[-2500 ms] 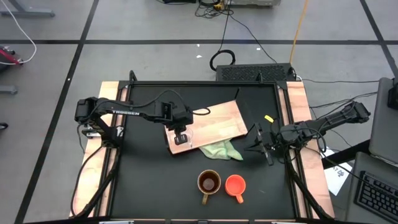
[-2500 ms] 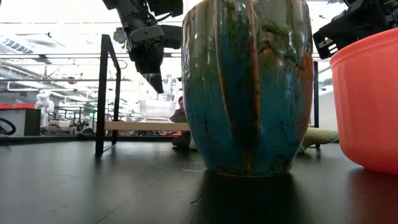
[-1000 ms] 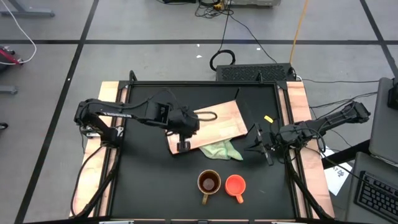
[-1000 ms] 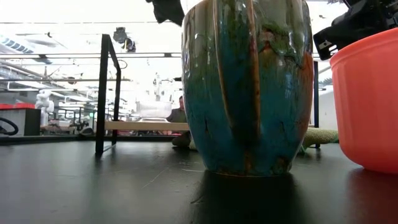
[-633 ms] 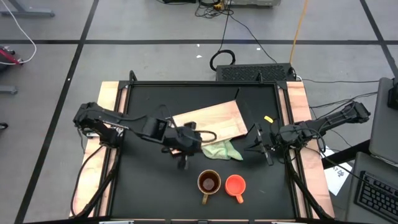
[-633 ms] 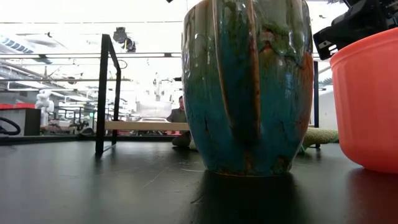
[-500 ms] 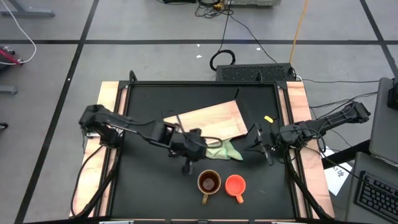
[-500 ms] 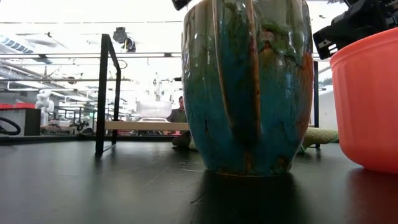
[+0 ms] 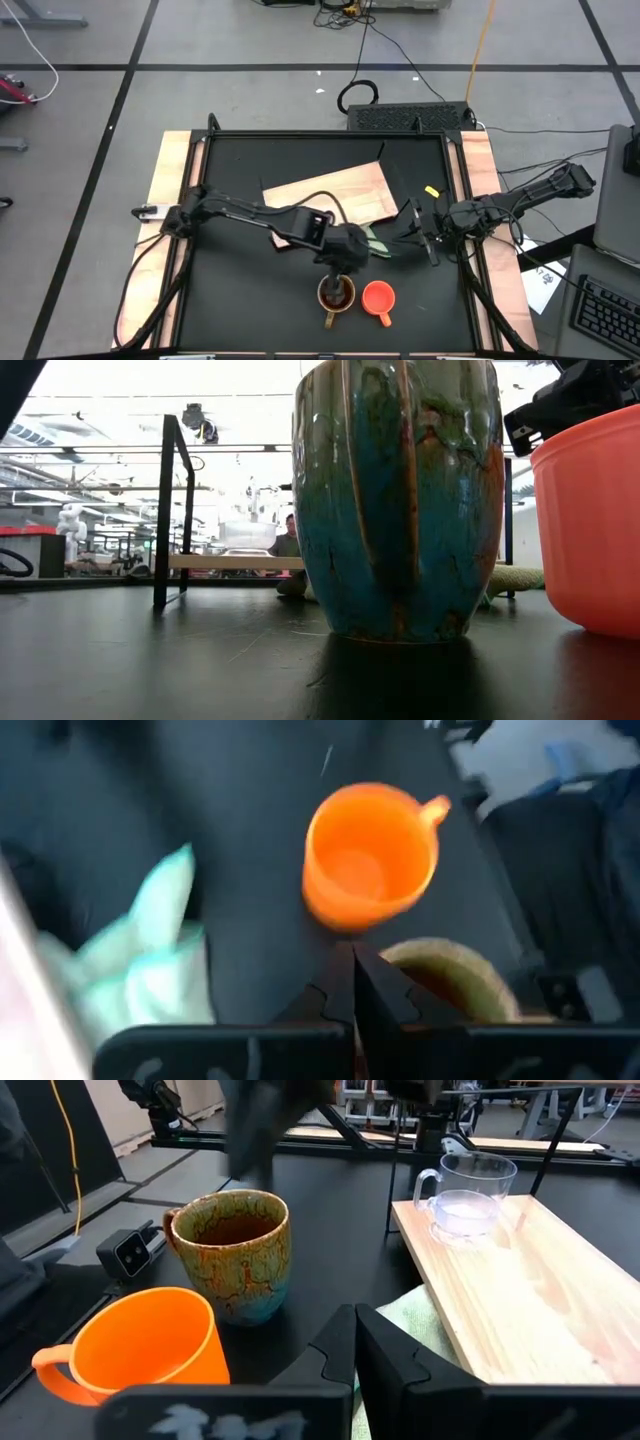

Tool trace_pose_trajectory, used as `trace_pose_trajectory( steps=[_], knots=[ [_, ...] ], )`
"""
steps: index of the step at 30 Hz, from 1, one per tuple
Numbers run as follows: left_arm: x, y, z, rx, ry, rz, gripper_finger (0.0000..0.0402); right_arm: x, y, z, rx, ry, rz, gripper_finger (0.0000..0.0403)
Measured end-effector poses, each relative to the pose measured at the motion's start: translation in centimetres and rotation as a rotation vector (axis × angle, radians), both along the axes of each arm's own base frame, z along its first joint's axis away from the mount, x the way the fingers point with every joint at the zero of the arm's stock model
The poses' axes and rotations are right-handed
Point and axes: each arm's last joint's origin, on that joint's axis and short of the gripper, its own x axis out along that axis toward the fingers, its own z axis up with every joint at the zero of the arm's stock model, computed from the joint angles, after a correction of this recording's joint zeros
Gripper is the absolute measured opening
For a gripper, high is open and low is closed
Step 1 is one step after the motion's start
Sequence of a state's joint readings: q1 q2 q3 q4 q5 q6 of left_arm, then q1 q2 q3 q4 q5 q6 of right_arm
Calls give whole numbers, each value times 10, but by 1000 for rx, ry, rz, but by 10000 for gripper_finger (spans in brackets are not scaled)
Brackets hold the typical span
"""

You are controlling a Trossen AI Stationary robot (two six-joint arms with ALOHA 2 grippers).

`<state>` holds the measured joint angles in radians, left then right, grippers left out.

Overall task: Stack small to large cups/mugs on shelf
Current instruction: Put the orange mug on the shelf

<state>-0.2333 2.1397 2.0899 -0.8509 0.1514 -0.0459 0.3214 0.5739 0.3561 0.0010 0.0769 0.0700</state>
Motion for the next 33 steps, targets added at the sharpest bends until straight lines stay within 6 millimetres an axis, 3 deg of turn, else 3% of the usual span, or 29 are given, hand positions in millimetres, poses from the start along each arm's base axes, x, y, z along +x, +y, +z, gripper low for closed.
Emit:
trace_pose_trajectory(
  steps=[8,14,17,19,24,29,33],
  knots=[
    [31,-12,-6,-55,-43,-68,0,0,0,-1,-2,9,-1,0],
    [37,-17,-26,-72,12,-83,0,-1,0,-2,0,25,-3,0],
    [38,-16,-23,-25,-11,-48,0,-1,0,-3,-5,31,-2,0],
    [33,-14,-15,11,-22,-36,0,-1,0,-3,-6,29,-2,0],
    [8,-12,34,198,-143,33,0,-1,0,-3,-5,29,1,0],
    [-33,-26,84,299,-232,70,0,-1,1,-2,11,32,51,0],
    [-68,-35,104,399,-240,137,0,-2,5,-2,27,34,92,0]
  ],
)
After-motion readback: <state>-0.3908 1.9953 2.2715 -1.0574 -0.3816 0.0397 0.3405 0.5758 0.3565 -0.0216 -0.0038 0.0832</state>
